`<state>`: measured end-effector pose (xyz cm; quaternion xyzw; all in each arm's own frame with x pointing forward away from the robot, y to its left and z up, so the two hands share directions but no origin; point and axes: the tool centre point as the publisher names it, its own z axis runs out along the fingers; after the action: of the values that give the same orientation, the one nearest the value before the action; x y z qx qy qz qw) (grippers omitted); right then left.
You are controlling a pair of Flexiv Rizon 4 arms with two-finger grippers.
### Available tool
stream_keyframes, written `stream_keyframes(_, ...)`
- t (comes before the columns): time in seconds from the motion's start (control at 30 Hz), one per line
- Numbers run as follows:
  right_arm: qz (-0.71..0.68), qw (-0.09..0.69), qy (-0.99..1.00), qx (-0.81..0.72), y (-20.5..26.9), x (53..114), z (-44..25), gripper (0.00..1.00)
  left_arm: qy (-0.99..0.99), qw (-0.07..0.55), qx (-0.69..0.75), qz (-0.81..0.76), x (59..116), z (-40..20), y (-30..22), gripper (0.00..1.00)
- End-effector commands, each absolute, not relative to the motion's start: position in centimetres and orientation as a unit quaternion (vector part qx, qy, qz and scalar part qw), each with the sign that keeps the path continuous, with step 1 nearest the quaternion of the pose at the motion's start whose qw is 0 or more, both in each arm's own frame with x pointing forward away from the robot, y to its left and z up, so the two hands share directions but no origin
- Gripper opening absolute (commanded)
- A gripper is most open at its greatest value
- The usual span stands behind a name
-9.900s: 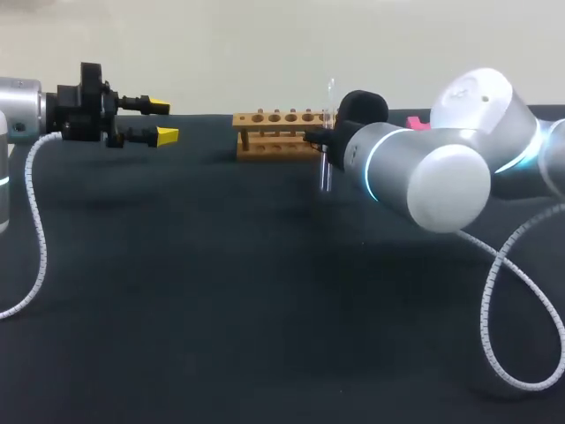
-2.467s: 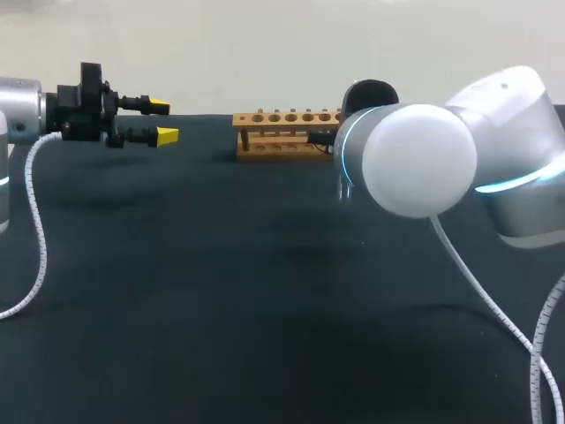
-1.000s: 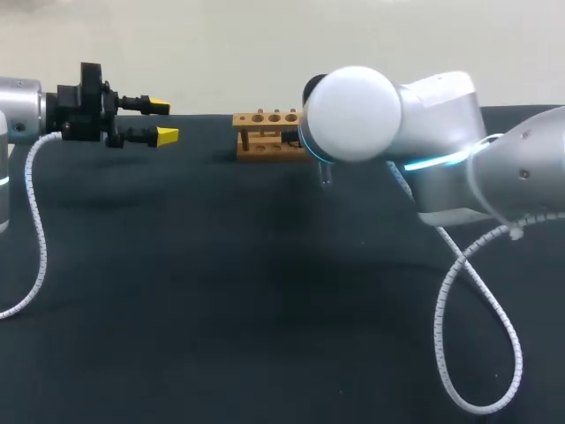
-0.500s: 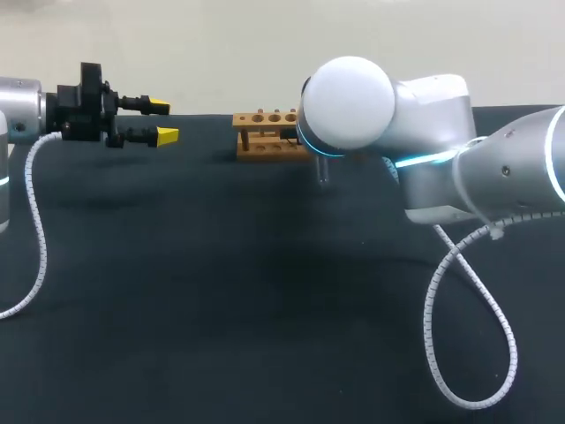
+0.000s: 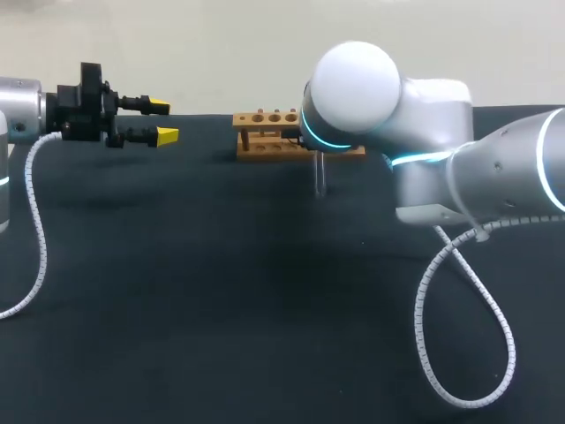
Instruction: Grasp the test tube, adjust it, and insert it.
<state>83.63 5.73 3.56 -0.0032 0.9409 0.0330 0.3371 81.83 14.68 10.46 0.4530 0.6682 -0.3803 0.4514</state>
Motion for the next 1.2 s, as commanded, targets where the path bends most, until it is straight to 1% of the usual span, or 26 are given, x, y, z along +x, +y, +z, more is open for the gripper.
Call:
stream_keyframes(0.03,0.039,0.312,0.949,-0.006,5.8,84.2,3.2,0.0,0.668,0.454,0.452,-0.379,81.6,10.4,14.7,1.0)
stream_keyframes(0.2,0.044,0.296,0.954,-0.009,5.8,84.3,2.9,0.0,0.668,0.454,0.452,-0.379,81.6,10.4,14.7,1.0)
stream_keyframes(0.7,0.052,0.285,0.957,0.004,5.7,83.4,2.4,0.0,0.668,0.454,0.452,-0.379,81.6,10.4,14.7,1.0)
stream_keyframes(0.93,0.059,0.296,0.953,0.027,5.7,81.9,3.3,0.0,0.668,0.454,0.452,-0.379,81.6,10.4,14.7,1.0)
stream_keyframes(1.2,0.069,0.33,0.94,0.051,5.6,80.4,6.1,0.0,0.668,0.454,0.452,-0.379,81.6,10.4,14.7,1.0)
